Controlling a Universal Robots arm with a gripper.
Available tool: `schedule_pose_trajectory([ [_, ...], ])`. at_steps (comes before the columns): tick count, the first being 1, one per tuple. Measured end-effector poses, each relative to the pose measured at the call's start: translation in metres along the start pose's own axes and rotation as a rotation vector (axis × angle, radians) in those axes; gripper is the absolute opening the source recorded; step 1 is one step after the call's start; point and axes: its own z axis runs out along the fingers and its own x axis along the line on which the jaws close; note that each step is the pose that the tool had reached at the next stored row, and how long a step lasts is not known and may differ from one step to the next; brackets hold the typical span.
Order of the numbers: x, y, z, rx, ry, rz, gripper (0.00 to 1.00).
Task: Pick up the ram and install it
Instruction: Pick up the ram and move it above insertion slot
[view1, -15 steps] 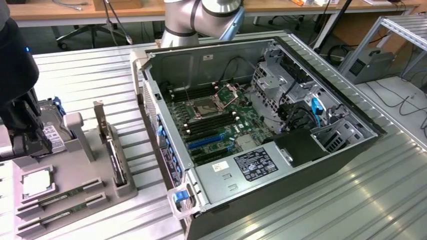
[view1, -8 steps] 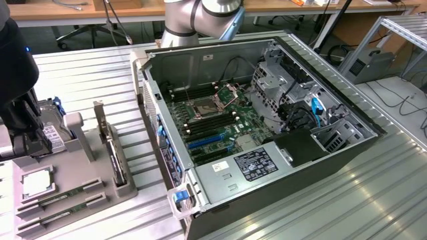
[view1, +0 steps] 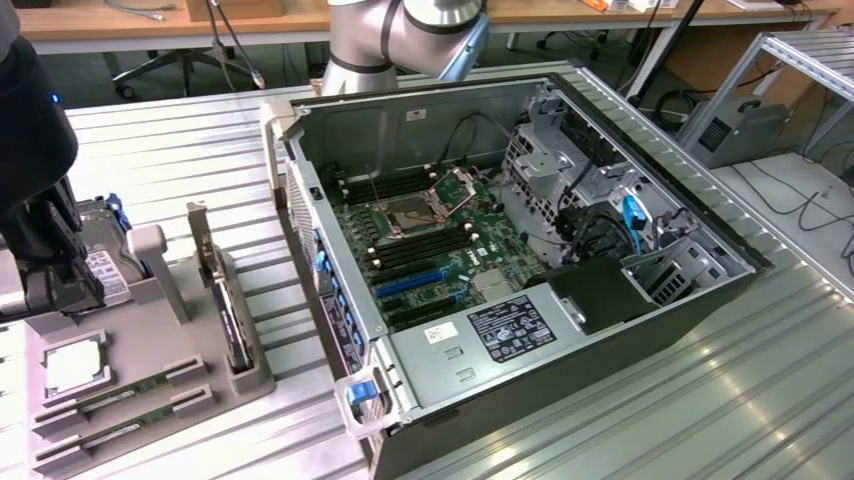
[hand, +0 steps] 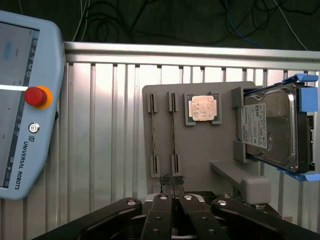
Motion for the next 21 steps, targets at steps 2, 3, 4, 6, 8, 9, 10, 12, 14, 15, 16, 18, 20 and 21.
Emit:
schedule_pose_trajectory([
  [2,0.000,0.0000,0.0000,0.0001,0.0000,0.000,0.24],
  [3,0.000,0.0000,0.0000,0.0000,0.0000,0.000,0.29],
  [4,0.000,0.0000,0.0000,0.0000,0.0000,0.000,0.29],
  [6,0.000,0.0000,0.0000,0.0000,0.0000,0.000,0.42],
  [8,0.000,0.0000,0.0000,0.0000,0.0000,0.000,0.48],
  [9,0.000,0.0000,0.0000,-0.0001,0.0001,0.000,0.54],
  [10,0.000,0.0000,0.0008,0.0001,-0.0001,0.000,0.54],
  [12,0.001,0.0001,0.0042,0.0001,-0.0003,0.000,0.54],
  [14,0.001,0.0006,0.0080,0.0001,-0.0004,0.000,0.54],
  [15,0.001,0.0013,0.0097,0.0000,-0.0003,0.000,0.54],
  [16,0.002,0.0025,0.0117,0.0000,-0.0003,0.000,0.54],
  [18,0.002,0.0061,0.0150,0.0000,-0.0005,0.000,0.54],
  [20,0.003,0.0079,0.0189,0.0002,-0.0010,0.000,0.54],
  [21,0.003,0.0081,0.0206,0.0001,-0.0009,0.000,0.54],
])
